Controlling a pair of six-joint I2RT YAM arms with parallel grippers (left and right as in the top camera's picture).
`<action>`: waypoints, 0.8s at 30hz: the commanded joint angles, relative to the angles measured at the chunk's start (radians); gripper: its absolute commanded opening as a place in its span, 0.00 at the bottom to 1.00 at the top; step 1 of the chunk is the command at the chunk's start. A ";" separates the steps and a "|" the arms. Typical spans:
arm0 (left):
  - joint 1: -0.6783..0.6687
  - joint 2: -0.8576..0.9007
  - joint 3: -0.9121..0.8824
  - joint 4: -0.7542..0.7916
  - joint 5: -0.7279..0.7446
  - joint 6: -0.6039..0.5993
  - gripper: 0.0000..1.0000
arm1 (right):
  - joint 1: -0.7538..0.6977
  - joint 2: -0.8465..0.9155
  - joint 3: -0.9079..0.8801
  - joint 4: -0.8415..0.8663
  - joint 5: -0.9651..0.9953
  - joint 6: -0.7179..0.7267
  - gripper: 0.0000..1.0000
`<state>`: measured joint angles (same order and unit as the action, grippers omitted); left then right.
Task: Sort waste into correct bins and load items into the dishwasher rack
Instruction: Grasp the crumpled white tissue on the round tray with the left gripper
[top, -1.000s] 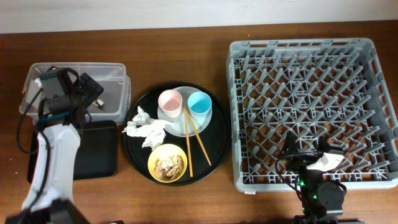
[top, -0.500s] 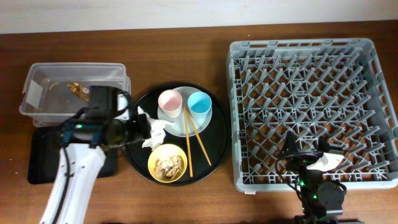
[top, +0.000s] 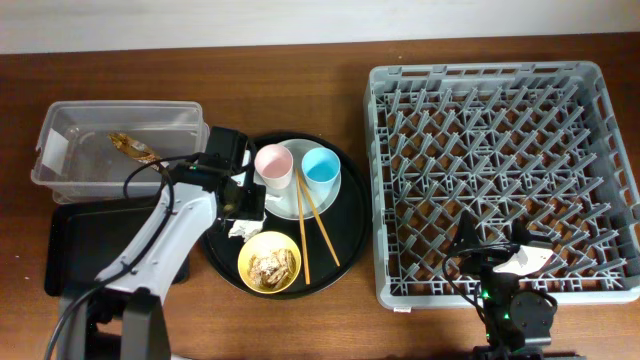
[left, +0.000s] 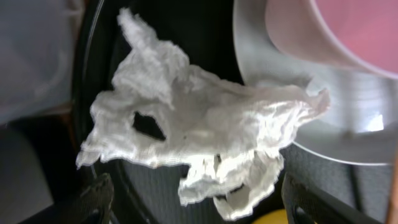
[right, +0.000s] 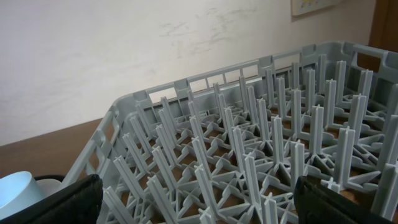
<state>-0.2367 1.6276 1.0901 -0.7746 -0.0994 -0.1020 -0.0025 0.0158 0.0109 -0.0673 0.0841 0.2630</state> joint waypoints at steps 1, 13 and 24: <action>-0.006 0.047 -0.009 0.027 0.031 0.127 0.86 | -0.005 -0.008 -0.005 -0.006 0.002 0.007 0.98; -0.006 0.154 -0.010 0.029 0.160 0.251 0.85 | -0.005 -0.008 -0.005 -0.006 0.002 0.007 0.98; -0.005 0.220 -0.010 0.030 0.156 0.251 0.54 | -0.005 -0.008 -0.005 -0.006 0.002 0.007 0.98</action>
<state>-0.2367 1.8275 1.0893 -0.7422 0.0399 0.1371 -0.0025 0.0158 0.0109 -0.0673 0.0841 0.2630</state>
